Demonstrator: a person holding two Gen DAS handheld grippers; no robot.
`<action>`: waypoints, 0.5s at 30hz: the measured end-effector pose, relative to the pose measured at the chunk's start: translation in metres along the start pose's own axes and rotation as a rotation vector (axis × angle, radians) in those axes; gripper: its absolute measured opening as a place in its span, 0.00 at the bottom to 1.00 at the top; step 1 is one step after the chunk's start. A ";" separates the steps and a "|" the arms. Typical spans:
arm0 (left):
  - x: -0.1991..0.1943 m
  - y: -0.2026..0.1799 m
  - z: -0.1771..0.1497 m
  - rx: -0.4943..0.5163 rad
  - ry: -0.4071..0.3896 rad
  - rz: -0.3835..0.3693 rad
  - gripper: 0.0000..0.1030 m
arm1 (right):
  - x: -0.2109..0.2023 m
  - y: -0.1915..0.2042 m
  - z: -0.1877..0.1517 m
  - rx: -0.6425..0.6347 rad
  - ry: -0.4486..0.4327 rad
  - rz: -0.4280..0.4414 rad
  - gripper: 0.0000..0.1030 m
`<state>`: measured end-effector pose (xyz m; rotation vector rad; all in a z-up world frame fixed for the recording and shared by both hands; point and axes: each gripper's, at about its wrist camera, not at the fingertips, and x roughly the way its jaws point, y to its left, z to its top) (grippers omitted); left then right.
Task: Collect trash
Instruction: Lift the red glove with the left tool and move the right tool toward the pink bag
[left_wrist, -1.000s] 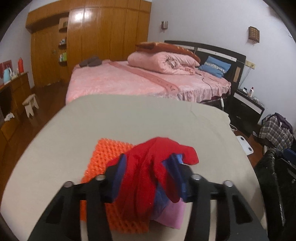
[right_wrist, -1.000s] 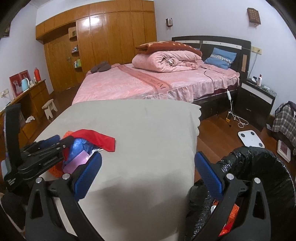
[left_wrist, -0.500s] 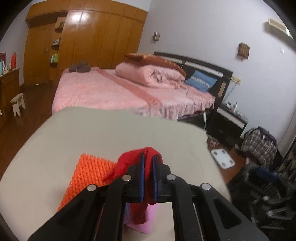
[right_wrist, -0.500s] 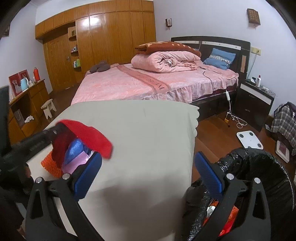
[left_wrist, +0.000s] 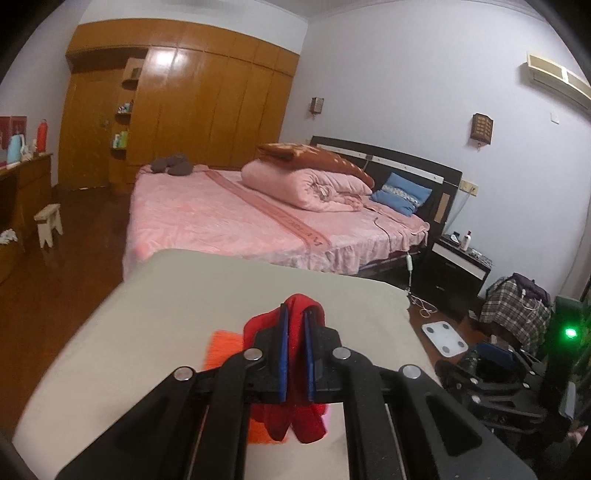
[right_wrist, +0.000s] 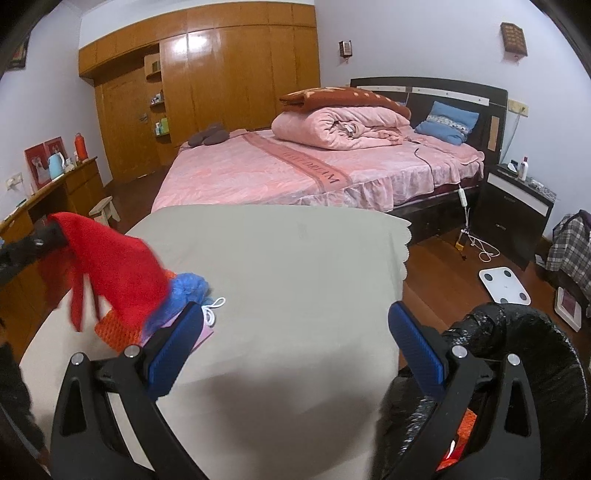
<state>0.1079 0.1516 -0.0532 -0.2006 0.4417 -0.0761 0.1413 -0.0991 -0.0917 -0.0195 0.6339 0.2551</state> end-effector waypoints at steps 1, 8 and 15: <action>-0.005 0.004 0.000 0.007 0.001 0.013 0.07 | 0.001 0.003 -0.001 0.000 0.003 0.005 0.95; -0.005 0.028 -0.021 0.031 0.068 0.109 0.07 | 0.010 0.026 -0.012 -0.032 0.033 0.035 0.95; 0.036 0.033 -0.054 0.022 0.192 0.091 0.09 | 0.012 0.030 -0.020 -0.038 0.056 0.028 0.95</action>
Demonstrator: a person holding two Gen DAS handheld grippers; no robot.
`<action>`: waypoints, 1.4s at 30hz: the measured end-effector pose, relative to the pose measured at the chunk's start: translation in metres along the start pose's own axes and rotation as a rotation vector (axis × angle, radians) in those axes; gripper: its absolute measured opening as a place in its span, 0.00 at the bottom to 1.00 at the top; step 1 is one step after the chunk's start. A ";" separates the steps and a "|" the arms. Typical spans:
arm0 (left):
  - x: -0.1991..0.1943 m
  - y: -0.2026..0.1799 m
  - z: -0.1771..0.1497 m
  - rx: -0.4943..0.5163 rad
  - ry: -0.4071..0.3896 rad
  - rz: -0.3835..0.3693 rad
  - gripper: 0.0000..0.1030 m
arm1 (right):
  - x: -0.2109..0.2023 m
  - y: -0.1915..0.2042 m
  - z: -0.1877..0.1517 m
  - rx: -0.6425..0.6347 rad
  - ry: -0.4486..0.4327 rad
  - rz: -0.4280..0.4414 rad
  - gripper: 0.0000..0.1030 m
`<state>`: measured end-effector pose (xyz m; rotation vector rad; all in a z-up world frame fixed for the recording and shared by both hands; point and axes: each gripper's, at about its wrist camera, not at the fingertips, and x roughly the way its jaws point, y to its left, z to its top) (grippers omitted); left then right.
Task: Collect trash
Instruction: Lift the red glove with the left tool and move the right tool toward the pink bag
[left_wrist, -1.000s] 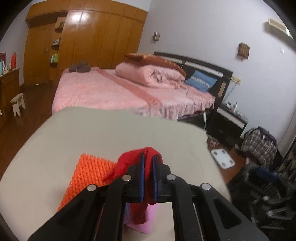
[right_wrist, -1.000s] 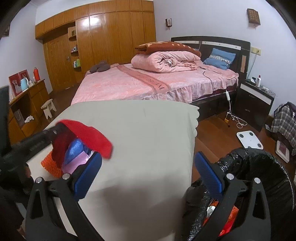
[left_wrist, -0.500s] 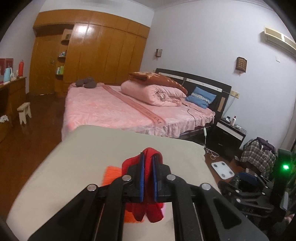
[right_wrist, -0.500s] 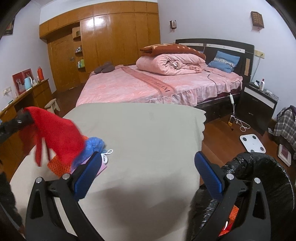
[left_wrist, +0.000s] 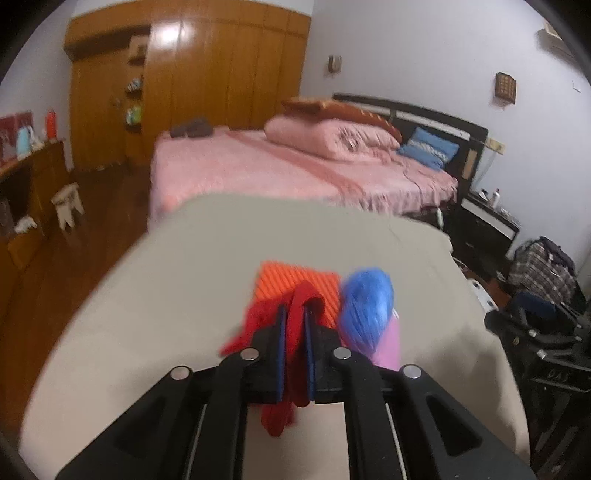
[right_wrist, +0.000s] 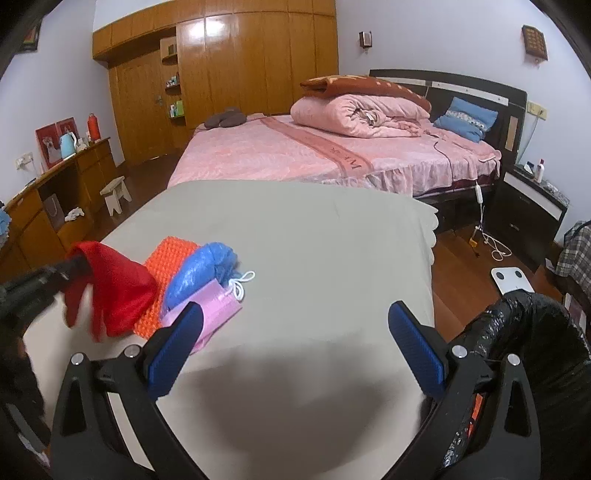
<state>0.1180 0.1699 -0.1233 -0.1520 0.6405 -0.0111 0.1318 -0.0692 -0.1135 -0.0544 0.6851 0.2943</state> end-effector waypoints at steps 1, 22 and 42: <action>0.003 -0.001 -0.005 0.000 0.012 -0.006 0.09 | 0.000 -0.001 -0.001 0.005 0.003 -0.003 0.95; 0.037 0.000 -0.010 0.005 0.050 0.069 0.71 | 0.008 0.000 -0.008 0.005 0.018 -0.003 0.95; 0.008 0.013 -0.009 -0.047 -0.009 0.053 0.10 | 0.028 0.024 -0.014 0.025 0.060 0.044 0.95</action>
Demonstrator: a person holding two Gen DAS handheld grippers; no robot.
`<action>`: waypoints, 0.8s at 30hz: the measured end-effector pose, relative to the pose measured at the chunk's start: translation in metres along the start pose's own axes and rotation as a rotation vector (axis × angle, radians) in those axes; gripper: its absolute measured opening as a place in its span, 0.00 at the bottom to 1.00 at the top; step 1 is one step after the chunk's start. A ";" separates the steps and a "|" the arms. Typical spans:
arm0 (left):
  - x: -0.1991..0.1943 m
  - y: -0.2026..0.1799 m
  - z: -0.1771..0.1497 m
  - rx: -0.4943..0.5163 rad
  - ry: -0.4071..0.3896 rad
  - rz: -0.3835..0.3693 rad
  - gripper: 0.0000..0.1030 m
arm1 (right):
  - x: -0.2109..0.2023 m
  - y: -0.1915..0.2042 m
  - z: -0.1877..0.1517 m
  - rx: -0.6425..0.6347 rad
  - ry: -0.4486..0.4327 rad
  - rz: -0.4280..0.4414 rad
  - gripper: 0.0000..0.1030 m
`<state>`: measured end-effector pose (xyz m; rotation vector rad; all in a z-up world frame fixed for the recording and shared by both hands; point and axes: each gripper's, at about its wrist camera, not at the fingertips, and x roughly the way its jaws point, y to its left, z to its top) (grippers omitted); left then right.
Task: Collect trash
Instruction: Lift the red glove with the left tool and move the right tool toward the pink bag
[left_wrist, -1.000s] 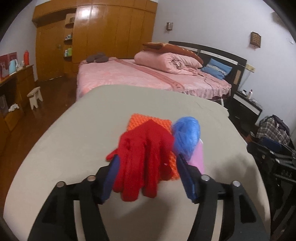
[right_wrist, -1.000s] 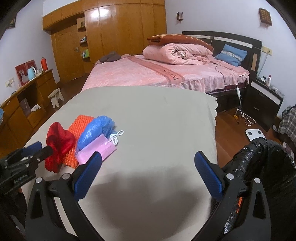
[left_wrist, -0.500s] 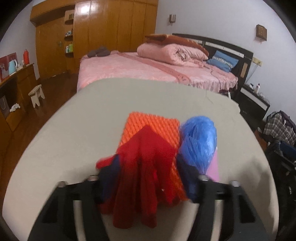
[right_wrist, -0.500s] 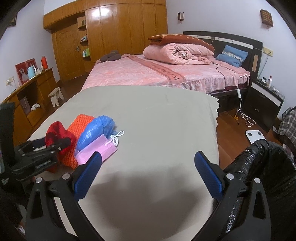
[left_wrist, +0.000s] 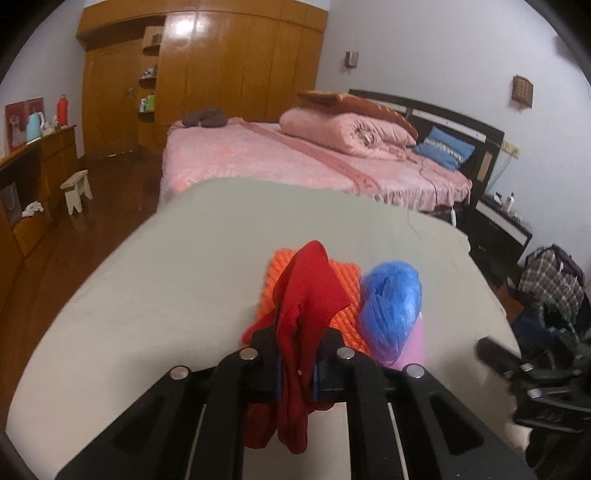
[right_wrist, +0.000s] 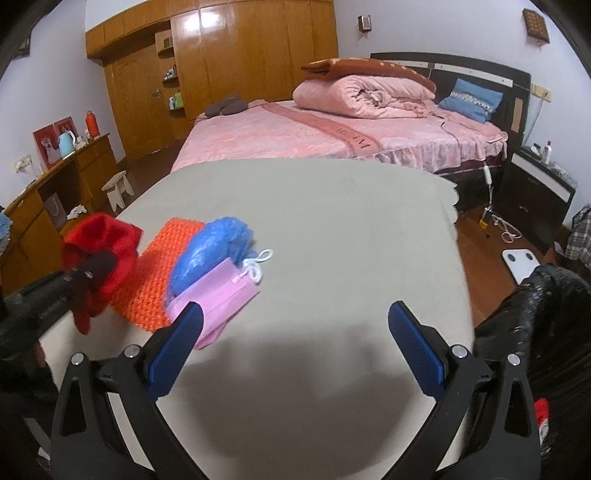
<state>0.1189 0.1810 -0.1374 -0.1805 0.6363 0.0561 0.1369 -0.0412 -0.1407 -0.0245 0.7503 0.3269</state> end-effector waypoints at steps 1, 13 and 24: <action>-0.003 0.003 0.000 0.001 -0.004 0.004 0.10 | 0.003 0.003 -0.001 -0.001 0.008 0.007 0.95; -0.003 0.025 -0.007 -0.018 0.016 0.056 0.10 | 0.041 0.047 -0.006 -0.052 0.118 0.027 0.95; 0.000 0.020 -0.015 -0.012 0.024 0.036 0.10 | 0.033 0.010 -0.009 -0.029 0.146 -0.099 0.95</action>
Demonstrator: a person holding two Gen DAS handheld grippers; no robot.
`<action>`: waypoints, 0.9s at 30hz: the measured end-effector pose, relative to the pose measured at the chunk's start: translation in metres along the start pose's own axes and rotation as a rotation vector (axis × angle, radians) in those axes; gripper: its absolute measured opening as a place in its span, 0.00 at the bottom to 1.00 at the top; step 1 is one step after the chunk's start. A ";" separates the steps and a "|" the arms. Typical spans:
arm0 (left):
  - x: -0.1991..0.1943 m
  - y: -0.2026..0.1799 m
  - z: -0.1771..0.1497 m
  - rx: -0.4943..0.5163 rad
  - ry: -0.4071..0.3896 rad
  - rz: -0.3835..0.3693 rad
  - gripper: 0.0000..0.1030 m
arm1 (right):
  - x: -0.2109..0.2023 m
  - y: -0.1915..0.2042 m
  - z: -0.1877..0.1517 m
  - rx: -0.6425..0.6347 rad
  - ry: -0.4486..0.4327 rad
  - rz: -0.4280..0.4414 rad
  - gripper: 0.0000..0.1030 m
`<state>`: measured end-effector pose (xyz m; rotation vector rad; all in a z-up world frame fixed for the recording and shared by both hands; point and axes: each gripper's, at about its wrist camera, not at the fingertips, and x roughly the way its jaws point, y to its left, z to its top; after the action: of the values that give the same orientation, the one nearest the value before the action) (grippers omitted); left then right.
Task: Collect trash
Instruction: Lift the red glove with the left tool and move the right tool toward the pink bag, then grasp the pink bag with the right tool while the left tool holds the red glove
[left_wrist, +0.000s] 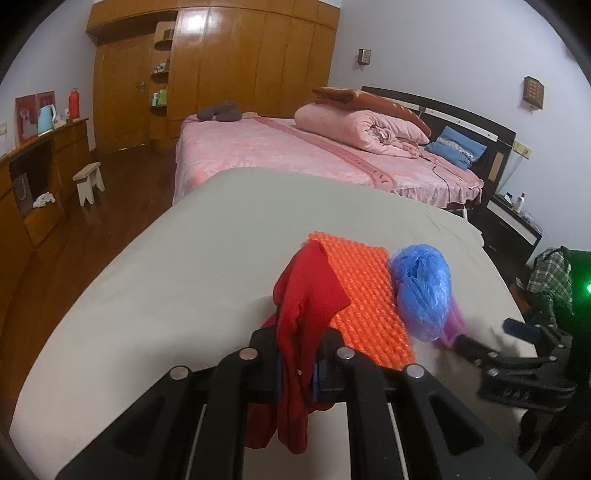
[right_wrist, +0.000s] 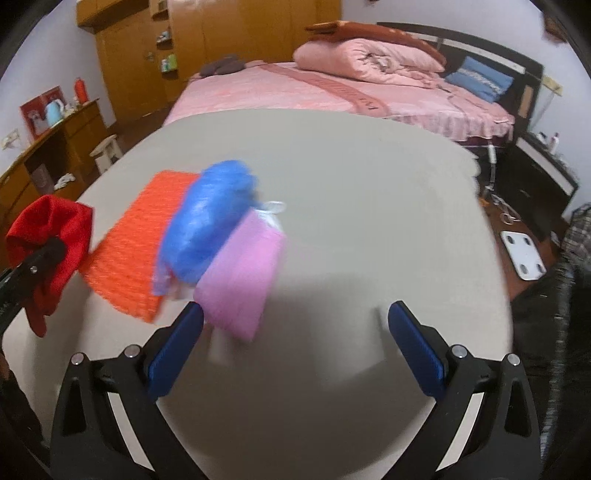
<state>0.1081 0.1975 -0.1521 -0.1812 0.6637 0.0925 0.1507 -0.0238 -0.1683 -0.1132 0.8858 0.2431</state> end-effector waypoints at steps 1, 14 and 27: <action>0.000 -0.003 -0.001 0.001 0.001 -0.003 0.10 | -0.001 -0.004 -0.001 0.000 -0.002 -0.006 0.95; -0.005 -0.007 -0.002 0.006 -0.005 -0.006 0.10 | 0.004 0.002 0.014 0.028 -0.049 0.086 0.90; -0.013 -0.020 0.002 0.025 -0.012 -0.019 0.10 | 0.006 0.010 0.006 0.000 0.022 0.174 0.24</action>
<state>0.1021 0.1780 -0.1404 -0.1625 0.6512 0.0666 0.1562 -0.0115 -0.1691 -0.0390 0.9182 0.4053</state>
